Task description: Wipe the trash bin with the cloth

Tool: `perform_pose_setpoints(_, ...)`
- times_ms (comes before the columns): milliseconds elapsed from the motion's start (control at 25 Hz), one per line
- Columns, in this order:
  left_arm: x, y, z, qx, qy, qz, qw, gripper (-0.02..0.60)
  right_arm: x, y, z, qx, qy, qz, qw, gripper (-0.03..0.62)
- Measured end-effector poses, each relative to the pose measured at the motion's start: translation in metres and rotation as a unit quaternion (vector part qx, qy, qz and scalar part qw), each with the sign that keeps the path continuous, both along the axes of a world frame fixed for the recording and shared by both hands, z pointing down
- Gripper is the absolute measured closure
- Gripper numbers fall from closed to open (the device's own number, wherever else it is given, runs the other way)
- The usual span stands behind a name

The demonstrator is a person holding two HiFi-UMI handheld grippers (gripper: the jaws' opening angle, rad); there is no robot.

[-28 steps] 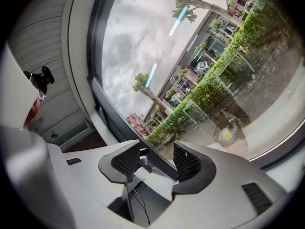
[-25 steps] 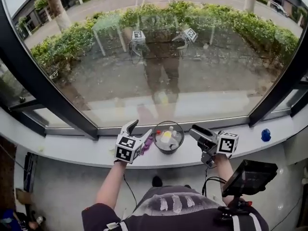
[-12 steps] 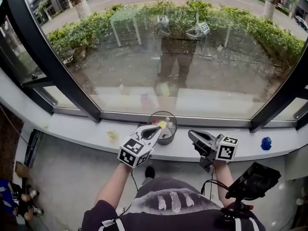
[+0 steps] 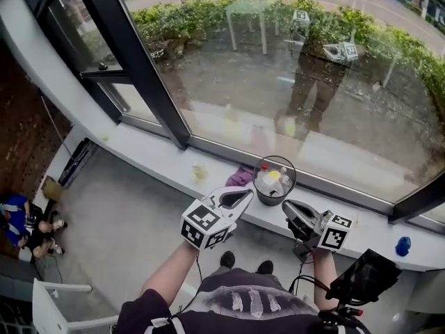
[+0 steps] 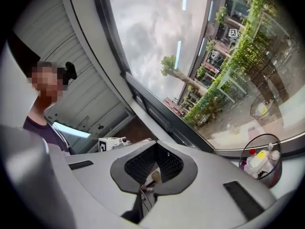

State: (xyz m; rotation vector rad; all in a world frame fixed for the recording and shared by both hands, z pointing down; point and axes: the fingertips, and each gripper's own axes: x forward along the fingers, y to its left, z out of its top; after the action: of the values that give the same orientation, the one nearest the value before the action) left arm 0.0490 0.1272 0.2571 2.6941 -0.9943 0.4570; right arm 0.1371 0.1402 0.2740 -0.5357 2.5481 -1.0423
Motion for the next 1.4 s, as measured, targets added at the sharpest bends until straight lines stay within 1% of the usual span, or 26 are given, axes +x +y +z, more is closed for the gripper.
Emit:
perform_pose_setpoints(80, -0.010, 0.006, -0.003, 0.003, 0.013, -0.010, 0.9999, 0.584, -0.014, 0.004, -0.007, 0.011, 0.010, -0.011, 1.000, 0.595)
perform_pose_setpoints(200, -0.032, 0.015, -0.014, 0.020, 0.024, -0.018, 0.9994, 0.584, -0.045, 0.008, -0.026, 0.042, 0.034, -0.021, 0.998, 0.595)
perform_pose_setpoints(280, -0.052, 0.019, -0.020, 0.032, 0.027, -0.015, 0.9990, 0.584, -0.069, 0.010, -0.036, 0.059, 0.054, -0.019, 0.997, 0.595)
perform_pose_setpoints(360, -0.071, 0.023, -0.025, 0.043, 0.029, -0.005, 0.9987, 0.584, -0.090, 0.017, -0.048, 0.066, 0.056, -0.013, 0.996, 0.595)
perform_pose_setpoints(440, -0.091, 0.033, -0.026, 0.050, 0.033, 0.009, 0.9981, 0.584, -0.110, 0.030, -0.058, 0.070, 0.052, -0.002, 0.996, 0.595)
perform_pose_setpoints(560, -0.122, 0.049, -0.028, 0.066, 0.052, 0.020, 0.9963, 0.584, -0.137, 0.049, -0.057, 0.084, 0.065, 0.018, 0.994, 0.595)
perform_pose_setpoints(600, -0.130, 0.053, -0.030, 0.071, 0.061, 0.025, 0.9953, 0.584, -0.143, 0.054, -0.055, 0.085, 0.071, 0.028, 0.993, 0.595)
perform_pose_setpoints(680, -0.139, 0.061, -0.033, 0.073, 0.075, 0.049, 0.9933, 0.584, -0.151, 0.064, -0.053, 0.078, 0.084, 0.060, 0.992, 0.595)
perform_pose_setpoints(760, -0.143, 0.064, -0.036, 0.068, 0.079, 0.075, 0.9917, 0.584, -0.158, 0.069, -0.055, 0.069, 0.094, 0.084, 0.990, 0.595)
perform_pose_setpoints(840, -0.142, 0.063, -0.037, 0.067, 0.080, 0.089, 0.9905, 0.584, -0.162, 0.070, -0.060, 0.068, 0.105, 0.090, 0.988, 0.595)
perform_pose_setpoints(1000, -0.130, 0.067, -0.035, 0.058, 0.098, 0.121, 0.9861, 0.584, -0.157, 0.081, -0.064, 0.068, 0.132, 0.112, 0.983, 0.595)
perform_pose_setpoints(1160, -0.115, 0.088, -0.039, 0.062, 0.110, 0.158, 0.9794, 0.584, -0.149, 0.102, -0.070, 0.066, 0.149, 0.134, 0.977, 0.595)
perform_pose_setpoints(1240, -0.114, 0.101, -0.040, 0.062, 0.112, 0.164, 0.9782, 0.584, -0.147, 0.114, -0.074, 0.070, 0.152, 0.141, 0.976, 0.595)
perform_pose_setpoints(1400, -0.107, 0.114, -0.040, 0.058, 0.112, 0.160, 0.9791, 0.584, -0.143, 0.128, -0.078, 0.084, 0.167, 0.142, 0.972, 0.595)
